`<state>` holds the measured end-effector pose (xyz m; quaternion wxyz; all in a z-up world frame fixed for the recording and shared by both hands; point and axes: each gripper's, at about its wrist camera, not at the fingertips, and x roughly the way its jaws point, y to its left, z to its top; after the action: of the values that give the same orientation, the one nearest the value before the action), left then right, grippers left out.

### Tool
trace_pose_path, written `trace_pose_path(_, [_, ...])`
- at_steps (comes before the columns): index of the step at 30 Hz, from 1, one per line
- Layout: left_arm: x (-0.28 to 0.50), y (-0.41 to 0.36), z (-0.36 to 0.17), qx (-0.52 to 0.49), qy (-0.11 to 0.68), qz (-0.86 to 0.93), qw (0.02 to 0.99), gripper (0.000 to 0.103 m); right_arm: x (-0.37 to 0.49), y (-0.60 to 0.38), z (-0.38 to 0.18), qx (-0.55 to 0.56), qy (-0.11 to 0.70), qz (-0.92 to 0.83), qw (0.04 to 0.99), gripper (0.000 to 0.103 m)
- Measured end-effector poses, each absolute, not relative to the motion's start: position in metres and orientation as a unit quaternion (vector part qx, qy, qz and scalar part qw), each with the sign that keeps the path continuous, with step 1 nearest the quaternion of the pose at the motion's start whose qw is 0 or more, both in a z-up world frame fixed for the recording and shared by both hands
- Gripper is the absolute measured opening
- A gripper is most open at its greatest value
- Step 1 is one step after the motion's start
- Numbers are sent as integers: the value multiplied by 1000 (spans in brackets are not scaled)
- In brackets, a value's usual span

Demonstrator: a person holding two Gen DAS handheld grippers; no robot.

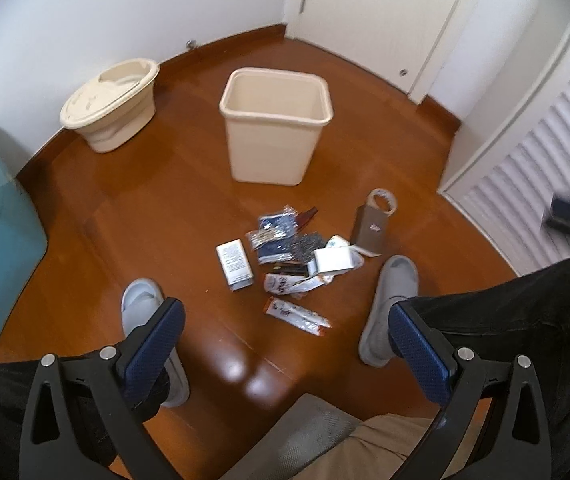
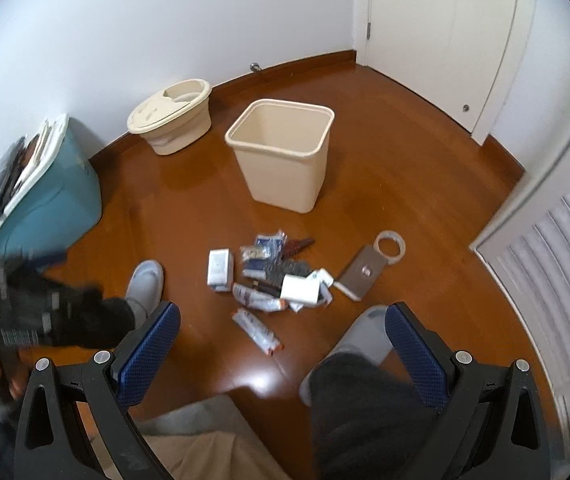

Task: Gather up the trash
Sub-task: 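Lower the right tool to the dark brown card while the left tool approaches the white box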

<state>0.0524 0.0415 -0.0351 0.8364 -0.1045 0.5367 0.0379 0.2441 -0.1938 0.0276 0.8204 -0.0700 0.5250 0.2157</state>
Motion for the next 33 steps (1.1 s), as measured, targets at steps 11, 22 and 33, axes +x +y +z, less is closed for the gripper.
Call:
trace_pose_path(11, [141, 58, -129, -178, 606, 80, 772, 103, 489, -268, -111, -35, 642, 106, 759, 103])
trace_pose_path(22, [241, 27, -255, -176, 642, 51, 745, 103, 512, -295, -405, 149, 748, 28, 646, 103])
trace_pose_path(33, [261, -17, -328, -135, 667, -28, 732, 103, 523, -288, -480, 182, 726, 27, 663, 103])
